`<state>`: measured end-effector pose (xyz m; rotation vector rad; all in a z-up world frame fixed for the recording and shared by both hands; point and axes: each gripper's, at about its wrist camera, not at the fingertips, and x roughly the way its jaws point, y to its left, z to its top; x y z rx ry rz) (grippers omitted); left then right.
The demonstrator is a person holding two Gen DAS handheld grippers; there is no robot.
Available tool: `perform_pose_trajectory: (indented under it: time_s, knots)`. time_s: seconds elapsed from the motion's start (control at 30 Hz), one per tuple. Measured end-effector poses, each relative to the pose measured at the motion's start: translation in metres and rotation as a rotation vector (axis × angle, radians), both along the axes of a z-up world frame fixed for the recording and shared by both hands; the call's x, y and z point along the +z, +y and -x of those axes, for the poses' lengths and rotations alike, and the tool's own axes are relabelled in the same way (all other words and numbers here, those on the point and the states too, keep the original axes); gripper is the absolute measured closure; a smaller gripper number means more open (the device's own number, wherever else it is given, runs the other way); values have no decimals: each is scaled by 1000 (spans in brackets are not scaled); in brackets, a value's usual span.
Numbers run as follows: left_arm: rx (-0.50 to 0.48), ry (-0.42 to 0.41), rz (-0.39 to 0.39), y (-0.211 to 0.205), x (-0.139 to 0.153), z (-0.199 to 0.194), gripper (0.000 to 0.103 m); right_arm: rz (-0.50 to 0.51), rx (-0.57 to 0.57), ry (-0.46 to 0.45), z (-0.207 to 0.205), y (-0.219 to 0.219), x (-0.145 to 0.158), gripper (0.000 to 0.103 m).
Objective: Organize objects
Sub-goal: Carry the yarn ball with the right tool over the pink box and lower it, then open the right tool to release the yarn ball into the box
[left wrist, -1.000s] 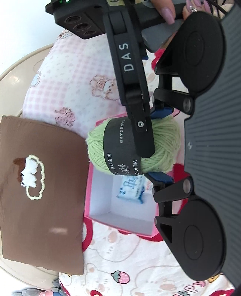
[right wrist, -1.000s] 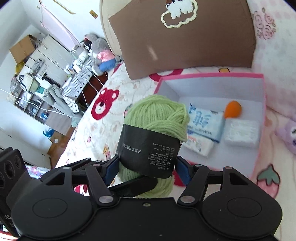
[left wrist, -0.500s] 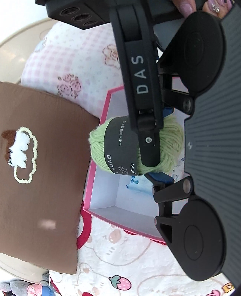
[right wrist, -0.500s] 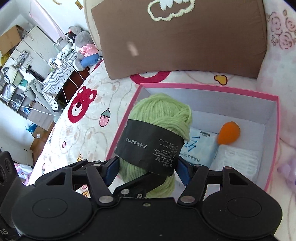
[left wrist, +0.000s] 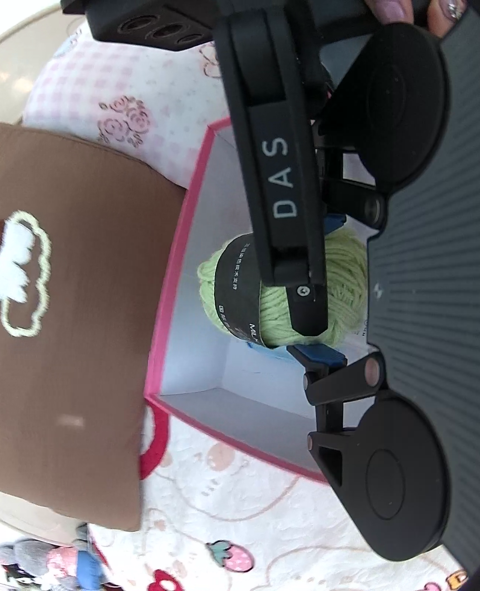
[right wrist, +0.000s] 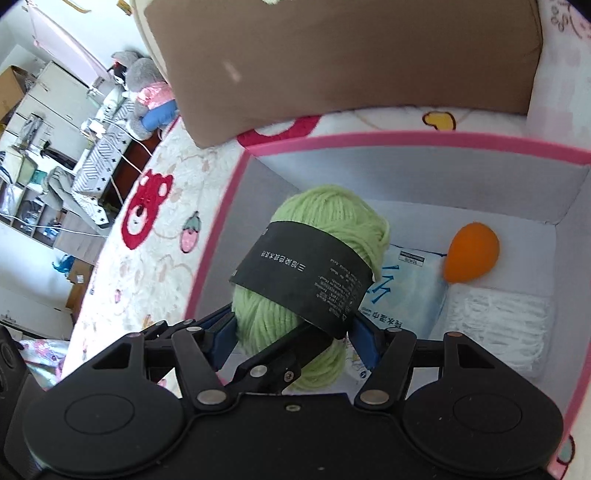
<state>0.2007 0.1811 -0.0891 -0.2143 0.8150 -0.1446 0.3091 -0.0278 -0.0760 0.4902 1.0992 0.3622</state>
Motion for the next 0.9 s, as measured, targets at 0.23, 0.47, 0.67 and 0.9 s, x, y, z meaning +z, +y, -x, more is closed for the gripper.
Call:
perform_pose_trajectory:
  time_s: [0.23, 0.47, 0.67, 0.9]
  knots:
    - [-21, 10, -6, -17, -13, -6, 48, 1, -33, 11, -1, -14, -16, 34]
    - [-39, 47, 5, -24, -23, -11, 46, 46, -49, 19, 1, -23, -25, 34]
    - [-32, 85, 22, -17, -30, -8, 44, 51, -52, 23, 4, -22, -34, 33]
    - [-11, 109, 43, -11, -31, -3, 43, 4, -90, 19, 13, -36, -30, 28]
